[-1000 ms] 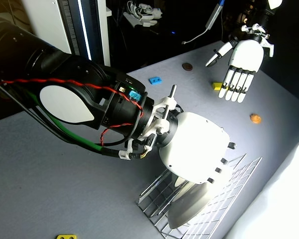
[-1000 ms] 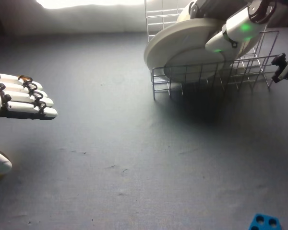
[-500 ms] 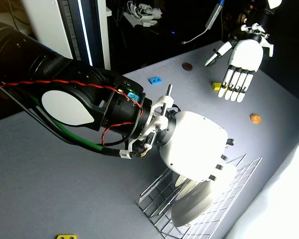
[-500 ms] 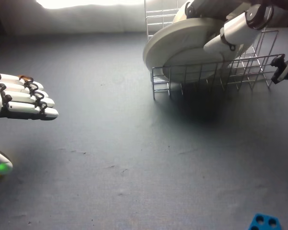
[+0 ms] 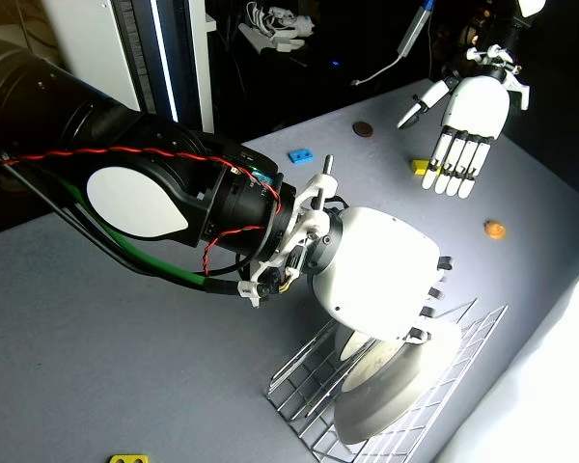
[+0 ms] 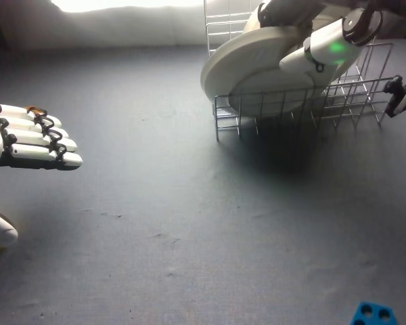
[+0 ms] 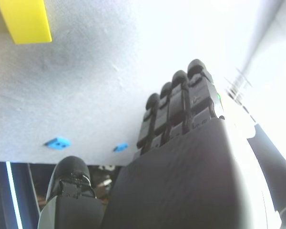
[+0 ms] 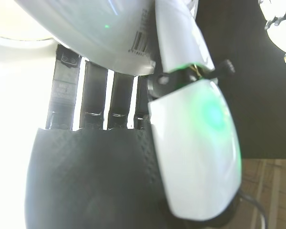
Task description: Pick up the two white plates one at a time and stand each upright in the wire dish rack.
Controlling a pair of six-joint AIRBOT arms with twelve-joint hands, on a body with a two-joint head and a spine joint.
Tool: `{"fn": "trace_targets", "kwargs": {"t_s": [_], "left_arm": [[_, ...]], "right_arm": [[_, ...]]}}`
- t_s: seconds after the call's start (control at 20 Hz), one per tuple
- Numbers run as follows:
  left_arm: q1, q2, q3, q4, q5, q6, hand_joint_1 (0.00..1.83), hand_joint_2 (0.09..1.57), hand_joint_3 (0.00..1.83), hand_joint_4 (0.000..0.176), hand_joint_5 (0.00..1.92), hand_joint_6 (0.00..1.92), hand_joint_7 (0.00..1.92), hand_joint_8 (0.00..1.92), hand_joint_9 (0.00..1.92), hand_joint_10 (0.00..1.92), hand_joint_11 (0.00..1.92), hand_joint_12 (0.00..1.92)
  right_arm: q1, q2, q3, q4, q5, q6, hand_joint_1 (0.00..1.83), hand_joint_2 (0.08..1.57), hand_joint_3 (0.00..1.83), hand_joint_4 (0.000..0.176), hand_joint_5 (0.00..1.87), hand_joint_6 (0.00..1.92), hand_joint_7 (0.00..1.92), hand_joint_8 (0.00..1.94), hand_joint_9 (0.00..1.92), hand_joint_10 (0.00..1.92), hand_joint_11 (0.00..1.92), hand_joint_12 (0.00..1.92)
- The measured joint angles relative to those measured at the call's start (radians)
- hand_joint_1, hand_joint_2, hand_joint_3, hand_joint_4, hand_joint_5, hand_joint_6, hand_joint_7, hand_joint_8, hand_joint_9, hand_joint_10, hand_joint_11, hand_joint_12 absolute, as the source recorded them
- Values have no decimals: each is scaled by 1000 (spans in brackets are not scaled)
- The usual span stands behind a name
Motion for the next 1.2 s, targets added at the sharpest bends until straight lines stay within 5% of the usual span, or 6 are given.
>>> {"fn": "trace_targets", "kwargs": {"t_s": [0.05, 0.15, 0.2, 0.25, 0.35, 1.2], "left_arm": [[0, 0, 0, 0, 0, 0, 0, 1084, 0, 0, 0, 0, 0, 0, 0, 0, 0, 0], [0, 0, 0, 0, 0, 0, 0, 1091, 2, 0, 0, 0, 0, 0, 0, 0, 0, 0], [-1, 0, 0, 0, 0, 0, 0, 1089, 0, 0, 0, 0, 0, 0, 0, 0, 0, 0], [-3, 0, -1, 1, 1, 0, 0, 1087, 0, 0, 0, 0, 0, 0, 0, 0, 0, 0], [-5, 1, -6, -1, 2, 0, 0, 1084, 0, 0, 0, 0, 0, 0, 0, 0, 0, 0], [-22, 8, -33, 19, -21, 0, 0, 1082, 0, 0, 0, 0, 0, 0, 0, 0, 0, 0]], "right_arm": [[0, 3, -4, -11, 6, -1, 1164, 1131, 3, 0, 924, 1052, 958, 243, 975, 158, 574, 1110], [0, 6, -10, -17, 24, -1, 1160, 1132, 0, 0, 925, 1050, 1012, 66, 989, 104, 558, 1121], [0, 6, -11, -19, 38, -1, 1261, 1053, 0, 0, 816, 544, 1011, 37, 984, 84, 541, 1110], [0, 6, -12, -18, 48, 0, 1288, 1019, 0, 0, 854, 279, 1013, 19, 986, 65, 550, 1080], [0, 6, -12, -18, 82, 0, 1275, 1014, 2, 0, 871, 90, 985, 1, 967, 32, 510, 1055], [2, 22, -14, -29, 189, -48, 1285, 1018, 0, 0, 833, 2, 886, 1, 902, 3, 429, 1066]]}}
